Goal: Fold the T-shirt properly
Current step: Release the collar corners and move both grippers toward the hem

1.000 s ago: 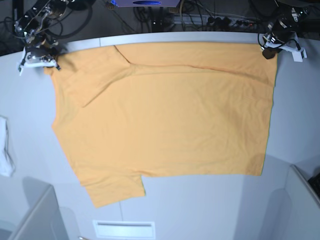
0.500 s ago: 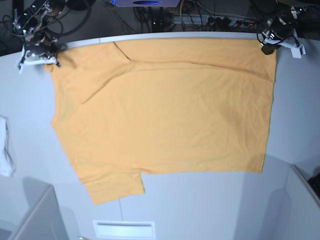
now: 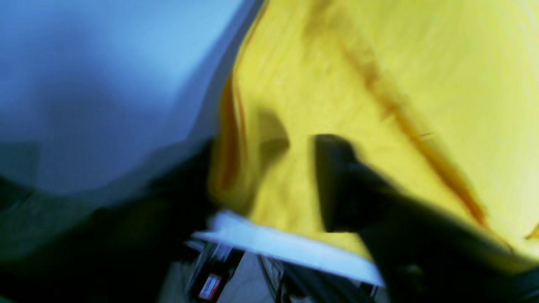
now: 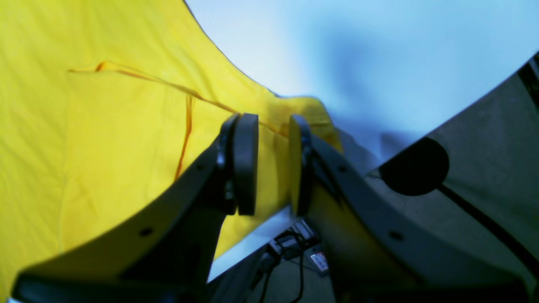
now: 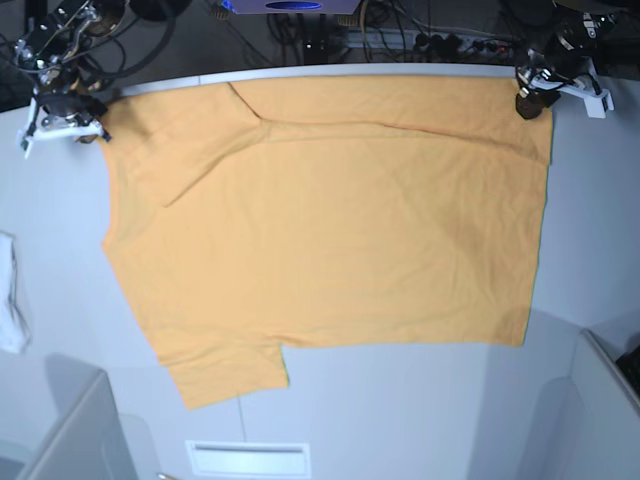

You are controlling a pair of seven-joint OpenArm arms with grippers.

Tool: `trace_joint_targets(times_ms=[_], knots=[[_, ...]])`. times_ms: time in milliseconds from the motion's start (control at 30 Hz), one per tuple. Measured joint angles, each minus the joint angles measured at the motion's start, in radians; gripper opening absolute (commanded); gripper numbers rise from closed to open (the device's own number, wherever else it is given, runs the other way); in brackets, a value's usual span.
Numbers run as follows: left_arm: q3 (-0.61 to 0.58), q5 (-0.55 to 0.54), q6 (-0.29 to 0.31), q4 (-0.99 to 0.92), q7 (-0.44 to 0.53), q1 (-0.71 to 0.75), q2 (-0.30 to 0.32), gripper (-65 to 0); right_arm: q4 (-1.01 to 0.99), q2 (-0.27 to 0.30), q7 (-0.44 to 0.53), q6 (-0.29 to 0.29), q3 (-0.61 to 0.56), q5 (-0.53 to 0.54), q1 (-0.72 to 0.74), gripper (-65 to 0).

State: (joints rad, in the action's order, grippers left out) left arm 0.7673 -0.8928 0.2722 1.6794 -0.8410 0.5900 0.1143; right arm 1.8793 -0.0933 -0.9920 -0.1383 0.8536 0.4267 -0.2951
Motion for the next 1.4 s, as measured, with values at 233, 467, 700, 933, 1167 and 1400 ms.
trace_joint_targets(times_ms=[233,467,700,933,1167,1400], knots=[[0.193,0.011,-0.006,0.005,-0.01,-0.007,-0.003,-12.3,0.01,0.02,0.001,0.0,0.0,-0.001,0.004,-52.2],[0.248,0.018,-0.004,0.133,-0.021,-0.041,0.02,-12.8,0.012,0.046,-0.022,0.002,-0.012,0.0,0.168,-52.2],[0.185,0.021,-0.004,0.19,-0.02,-0.142,0.03,-39.5,-0.017,0.119,-0.008,0.001,-0.212,-0.007,0.307,-52.2],[0.07,0.024,-0.003,0.189,-0.017,-0.197,0.111,-65.0,-0.348,0.205,0.006,-0.001,-0.301,-0.006,0.587,-52.2],[0.058,0.024,-0.004,0.188,-0.019,-0.21,0.168,-65.0,-0.876,0.322,0.251,0.005,-0.433,-0.006,0.83,-49.4],[0.061,0.021,-0.003,0.182,-0.016,-0.183,0.206,-65.0,-1.602,0.357,0.698,0.0,-0.625,0.01,1.12,-21.6]])
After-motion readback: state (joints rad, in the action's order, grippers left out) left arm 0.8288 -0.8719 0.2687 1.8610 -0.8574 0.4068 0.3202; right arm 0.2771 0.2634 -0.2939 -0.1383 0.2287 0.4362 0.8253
